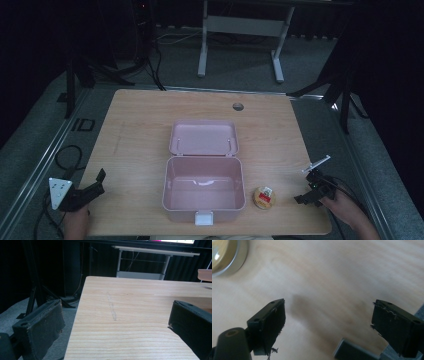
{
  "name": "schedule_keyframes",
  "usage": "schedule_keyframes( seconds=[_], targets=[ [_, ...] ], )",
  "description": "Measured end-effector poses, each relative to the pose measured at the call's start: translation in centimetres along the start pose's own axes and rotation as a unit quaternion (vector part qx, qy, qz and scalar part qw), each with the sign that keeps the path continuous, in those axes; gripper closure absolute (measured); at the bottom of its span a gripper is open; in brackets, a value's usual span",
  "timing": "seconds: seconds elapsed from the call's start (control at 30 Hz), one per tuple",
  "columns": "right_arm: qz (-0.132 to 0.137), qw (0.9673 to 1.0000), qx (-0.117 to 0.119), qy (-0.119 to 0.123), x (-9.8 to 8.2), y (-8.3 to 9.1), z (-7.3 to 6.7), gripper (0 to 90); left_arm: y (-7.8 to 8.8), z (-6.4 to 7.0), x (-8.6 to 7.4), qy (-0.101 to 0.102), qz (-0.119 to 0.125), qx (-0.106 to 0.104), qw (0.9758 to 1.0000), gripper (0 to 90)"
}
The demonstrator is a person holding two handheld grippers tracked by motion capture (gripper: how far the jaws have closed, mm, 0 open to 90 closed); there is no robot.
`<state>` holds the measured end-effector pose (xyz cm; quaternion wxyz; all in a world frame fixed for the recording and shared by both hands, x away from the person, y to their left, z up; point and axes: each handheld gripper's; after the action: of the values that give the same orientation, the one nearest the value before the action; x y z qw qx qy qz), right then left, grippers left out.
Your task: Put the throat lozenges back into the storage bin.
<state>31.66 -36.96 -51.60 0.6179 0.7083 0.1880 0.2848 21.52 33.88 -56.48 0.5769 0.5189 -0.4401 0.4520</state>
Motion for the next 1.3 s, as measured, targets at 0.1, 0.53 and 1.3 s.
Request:
schedule_keyframes(
  seconds=[0.1,0.53,1.3],
  targets=[
    [-0.031,0.9993,0.007,0.02,0.0,0.1,-0.3,11.5,0.0,0.0,0.0,0.0,0.0,0.0,1.0,0.4],
    [-0.13,0.9827,0.044,0.125,0.3,0.7,-1.6,14.7,0.0,0.0,0.0,0.0,0.0,-0.001,1.0,0.4],
    [-0.176,0.9555,0.024,0.236,3.3,-0.1,-5.0,16.7,0.0,0.0,0.0,0.001,0.0,-0.004,1.0,0.4]
  ],
)
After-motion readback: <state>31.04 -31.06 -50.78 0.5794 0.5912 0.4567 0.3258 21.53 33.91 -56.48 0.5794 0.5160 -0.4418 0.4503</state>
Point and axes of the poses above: each handheld gripper's, and its own axes: y roughly backward along the jaws, x roughly out of its top, z roughly to its right, and after that the axes turned 3 degrees about -z, right-handed
